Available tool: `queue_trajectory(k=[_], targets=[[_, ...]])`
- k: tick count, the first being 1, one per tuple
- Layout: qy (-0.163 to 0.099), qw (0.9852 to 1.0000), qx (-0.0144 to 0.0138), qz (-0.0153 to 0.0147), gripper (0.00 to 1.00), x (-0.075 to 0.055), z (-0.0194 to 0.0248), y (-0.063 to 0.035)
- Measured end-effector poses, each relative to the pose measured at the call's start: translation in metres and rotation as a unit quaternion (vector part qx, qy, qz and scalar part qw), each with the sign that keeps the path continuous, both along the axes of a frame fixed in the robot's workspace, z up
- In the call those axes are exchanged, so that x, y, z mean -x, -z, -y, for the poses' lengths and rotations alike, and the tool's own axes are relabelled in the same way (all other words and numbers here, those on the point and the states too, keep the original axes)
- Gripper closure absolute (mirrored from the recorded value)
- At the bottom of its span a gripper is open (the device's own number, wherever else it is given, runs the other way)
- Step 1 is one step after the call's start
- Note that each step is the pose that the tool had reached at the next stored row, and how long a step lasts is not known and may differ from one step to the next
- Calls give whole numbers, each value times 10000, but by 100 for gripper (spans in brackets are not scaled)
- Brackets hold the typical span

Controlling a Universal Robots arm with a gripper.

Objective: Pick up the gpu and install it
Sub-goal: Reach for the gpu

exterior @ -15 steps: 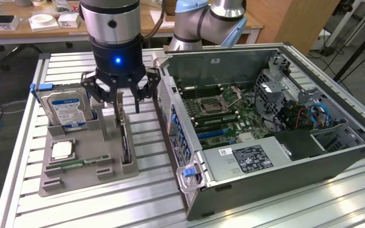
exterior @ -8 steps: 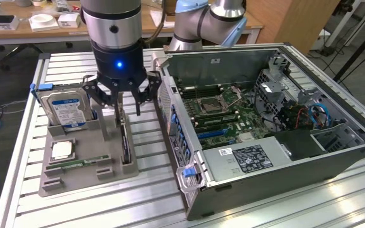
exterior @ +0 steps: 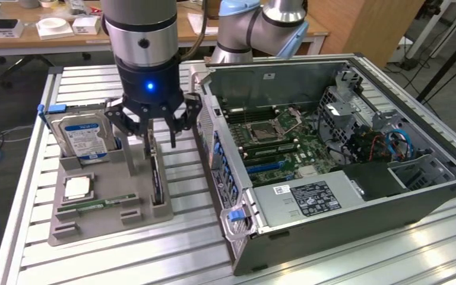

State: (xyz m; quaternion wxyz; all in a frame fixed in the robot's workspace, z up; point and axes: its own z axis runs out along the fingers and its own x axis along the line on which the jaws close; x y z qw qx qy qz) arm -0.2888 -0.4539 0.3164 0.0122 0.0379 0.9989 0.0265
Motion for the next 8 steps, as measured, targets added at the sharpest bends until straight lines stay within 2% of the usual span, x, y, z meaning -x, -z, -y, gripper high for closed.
queue_trajectory(k=[8], targets=[[0,10000,1,-1,53,0,2,51]])
